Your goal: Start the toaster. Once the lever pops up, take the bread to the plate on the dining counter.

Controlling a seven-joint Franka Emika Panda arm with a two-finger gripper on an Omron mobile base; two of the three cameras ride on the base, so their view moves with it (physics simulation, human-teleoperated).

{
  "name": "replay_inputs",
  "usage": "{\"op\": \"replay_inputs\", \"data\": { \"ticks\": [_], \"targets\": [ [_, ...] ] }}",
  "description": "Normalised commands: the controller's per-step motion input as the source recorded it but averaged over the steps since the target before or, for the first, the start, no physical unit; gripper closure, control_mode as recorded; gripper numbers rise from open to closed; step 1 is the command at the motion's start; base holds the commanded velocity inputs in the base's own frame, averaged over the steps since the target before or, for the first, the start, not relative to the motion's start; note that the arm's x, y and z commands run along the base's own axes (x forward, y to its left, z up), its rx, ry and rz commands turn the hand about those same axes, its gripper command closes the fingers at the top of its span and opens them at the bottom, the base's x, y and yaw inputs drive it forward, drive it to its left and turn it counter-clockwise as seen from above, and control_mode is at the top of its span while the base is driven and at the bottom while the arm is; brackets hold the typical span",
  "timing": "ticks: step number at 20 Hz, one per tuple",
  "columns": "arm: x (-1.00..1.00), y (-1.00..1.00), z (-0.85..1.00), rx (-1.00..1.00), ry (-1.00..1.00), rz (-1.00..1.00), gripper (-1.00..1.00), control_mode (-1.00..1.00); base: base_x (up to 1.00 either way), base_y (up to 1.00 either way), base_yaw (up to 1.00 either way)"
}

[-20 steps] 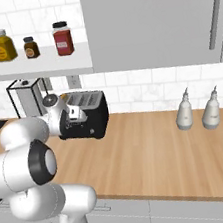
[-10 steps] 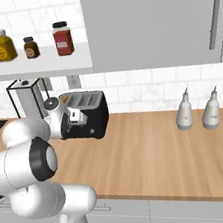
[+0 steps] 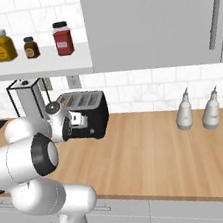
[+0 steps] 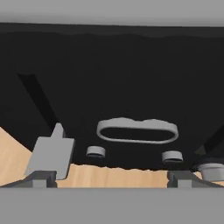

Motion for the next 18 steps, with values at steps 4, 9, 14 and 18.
{"op": "replay_inputs", "data": {
  "ticks": [4,9,14,18],
  "targets": [
    [0.01,0.0,-0.16,0.0,0.0,0.0,-1.0,-1.0,0.0,0.0,0.0],
    [0.0,0.0,-0.05,0.0,0.0,0.0,-1.0,-1.0,0.0,0.0,0.0],
    [-0.04,0.0,0.0,0.0,-0.01,0.0,-1.0,-1.0,0.0,0.0,0.0],
    [-0.2,-0.04,0.04,0.0,-0.02,-0.02,-1.0,-1.0,0.0,0.0,0.0]
  ]
}}
